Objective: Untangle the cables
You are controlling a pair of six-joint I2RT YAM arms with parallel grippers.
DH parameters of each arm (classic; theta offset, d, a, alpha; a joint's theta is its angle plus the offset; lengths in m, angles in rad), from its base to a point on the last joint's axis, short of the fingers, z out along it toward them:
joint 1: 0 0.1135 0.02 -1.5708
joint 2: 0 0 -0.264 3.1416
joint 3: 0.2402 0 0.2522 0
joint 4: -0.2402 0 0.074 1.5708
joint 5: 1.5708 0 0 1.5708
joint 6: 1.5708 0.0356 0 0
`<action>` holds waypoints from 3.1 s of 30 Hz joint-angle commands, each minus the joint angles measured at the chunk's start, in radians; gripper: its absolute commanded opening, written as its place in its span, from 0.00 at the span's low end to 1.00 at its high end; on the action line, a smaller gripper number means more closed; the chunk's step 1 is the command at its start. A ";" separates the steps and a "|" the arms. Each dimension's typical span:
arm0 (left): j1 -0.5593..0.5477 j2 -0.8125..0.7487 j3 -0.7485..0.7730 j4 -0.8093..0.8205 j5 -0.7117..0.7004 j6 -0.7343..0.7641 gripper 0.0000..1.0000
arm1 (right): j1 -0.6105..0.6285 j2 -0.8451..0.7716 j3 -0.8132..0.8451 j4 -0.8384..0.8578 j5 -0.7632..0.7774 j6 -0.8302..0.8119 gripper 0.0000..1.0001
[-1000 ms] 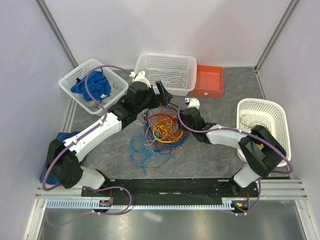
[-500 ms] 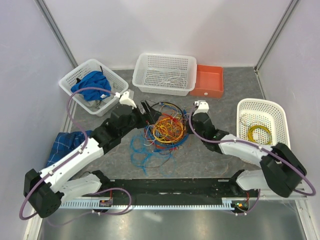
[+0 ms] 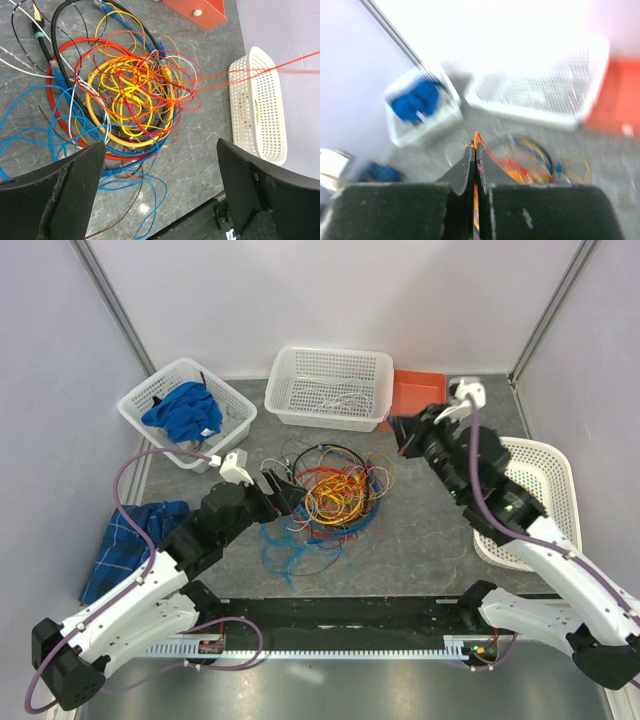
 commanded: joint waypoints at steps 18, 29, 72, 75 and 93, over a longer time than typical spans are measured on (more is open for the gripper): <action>-0.004 0.001 -0.088 0.410 0.006 0.006 1.00 | 0.004 0.257 0.931 -0.304 -0.062 -0.077 0.00; -0.074 0.205 -0.139 1.022 0.273 0.283 1.00 | 0.002 0.266 0.924 -0.281 -0.058 -0.022 0.00; -0.134 -0.424 -0.454 0.209 -0.097 -0.078 0.93 | -0.273 0.762 1.190 -0.027 0.434 -0.244 0.00; -0.134 -0.461 -0.482 0.191 -0.072 -0.112 0.93 | -0.320 0.802 1.180 0.026 0.429 -0.223 0.00; -0.134 -0.460 -0.498 0.182 -0.068 -0.096 0.93 | -0.442 0.975 0.983 0.158 0.379 -0.090 0.00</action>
